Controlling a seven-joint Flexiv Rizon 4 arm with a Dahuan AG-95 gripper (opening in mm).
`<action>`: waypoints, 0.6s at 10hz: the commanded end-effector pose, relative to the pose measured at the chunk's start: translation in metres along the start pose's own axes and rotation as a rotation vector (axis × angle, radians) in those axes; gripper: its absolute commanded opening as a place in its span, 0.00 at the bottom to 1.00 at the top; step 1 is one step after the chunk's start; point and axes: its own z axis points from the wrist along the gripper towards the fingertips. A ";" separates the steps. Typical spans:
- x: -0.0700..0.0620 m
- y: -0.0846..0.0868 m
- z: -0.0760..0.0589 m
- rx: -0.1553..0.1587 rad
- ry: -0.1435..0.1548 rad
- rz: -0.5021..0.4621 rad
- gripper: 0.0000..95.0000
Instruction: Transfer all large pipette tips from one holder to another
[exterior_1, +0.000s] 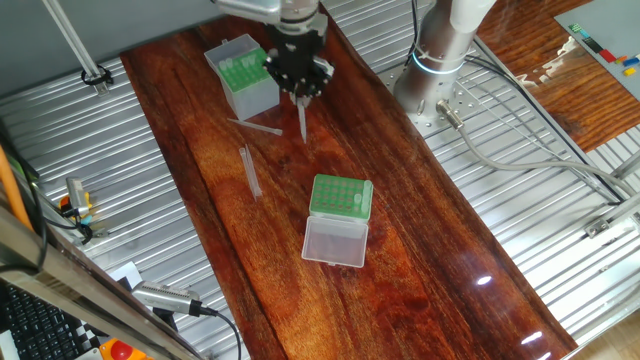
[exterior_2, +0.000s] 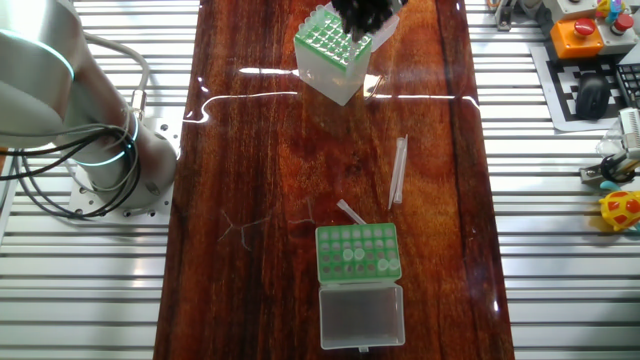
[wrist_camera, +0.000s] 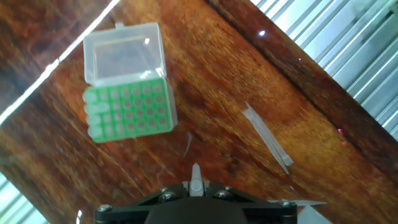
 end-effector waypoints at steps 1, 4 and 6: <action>0.037 -0.041 -0.003 0.043 0.043 0.122 0.00; 0.075 -0.072 0.000 0.023 0.058 0.038 0.00; 0.075 -0.072 0.000 0.028 0.045 0.128 0.00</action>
